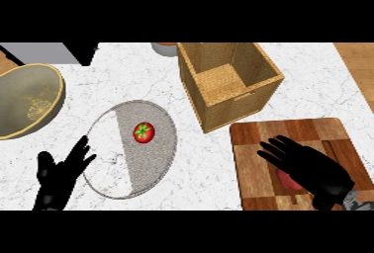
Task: Pick the bell pepper from the cutting board and place it in the basket
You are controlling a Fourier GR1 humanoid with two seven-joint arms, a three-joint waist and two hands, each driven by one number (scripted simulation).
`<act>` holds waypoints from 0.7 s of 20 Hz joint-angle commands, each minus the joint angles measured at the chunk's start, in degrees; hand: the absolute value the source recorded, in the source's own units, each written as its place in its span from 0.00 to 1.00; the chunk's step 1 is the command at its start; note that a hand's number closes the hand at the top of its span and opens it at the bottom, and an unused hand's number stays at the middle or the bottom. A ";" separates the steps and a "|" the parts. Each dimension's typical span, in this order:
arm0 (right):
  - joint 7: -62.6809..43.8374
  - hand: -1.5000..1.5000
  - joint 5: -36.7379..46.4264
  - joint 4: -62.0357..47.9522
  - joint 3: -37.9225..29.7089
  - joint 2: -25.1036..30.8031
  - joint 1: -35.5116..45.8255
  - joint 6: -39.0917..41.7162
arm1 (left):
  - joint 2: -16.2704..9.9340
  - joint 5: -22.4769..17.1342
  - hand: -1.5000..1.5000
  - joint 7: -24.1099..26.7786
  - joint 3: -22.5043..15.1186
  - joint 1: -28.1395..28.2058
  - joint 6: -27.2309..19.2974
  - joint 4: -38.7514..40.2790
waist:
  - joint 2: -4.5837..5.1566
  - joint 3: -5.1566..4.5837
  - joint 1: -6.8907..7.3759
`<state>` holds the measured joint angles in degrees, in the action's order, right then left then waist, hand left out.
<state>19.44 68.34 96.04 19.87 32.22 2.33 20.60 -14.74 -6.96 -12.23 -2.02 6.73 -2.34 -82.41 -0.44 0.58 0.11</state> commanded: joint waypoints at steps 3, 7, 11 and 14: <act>1.15 0.00 2.58 -5.01 -0.13 -2.85 0.82 -3.06 | 0.93 0.42 0.50 -1.13 0.98 -1.01 0.64 5.45 | 0.51 -0.58 -0.06; 4.59 1.00 4.70 -10.02 0.08 -3.46 2.83 -7.07 | 0.71 0.81 0.50 -3.53 -0.05 1.00 1.64 1.12 | 0.51 -0.56 0.25; 6.63 1.00 7.09 -7.12 0.35 -1.75 2.02 -10.89 | 1.32 1.35 0.50 -0.40 -0.08 3.33 2.17 1.55 | 0.44 -0.57 0.09; 7.27 1.00 9.22 -8.67 0.50 -1.49 2.01 -12.91 | 2.31 2.17 0.50 -3.85 0.22 -0.77 0.28 3.49 | 0.49 -0.57 -0.15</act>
<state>25.07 75.17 89.42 20.18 30.27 4.75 11.48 -13.42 -5.36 -13.41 -1.39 6.82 -1.89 -83.09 -0.50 0.58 0.16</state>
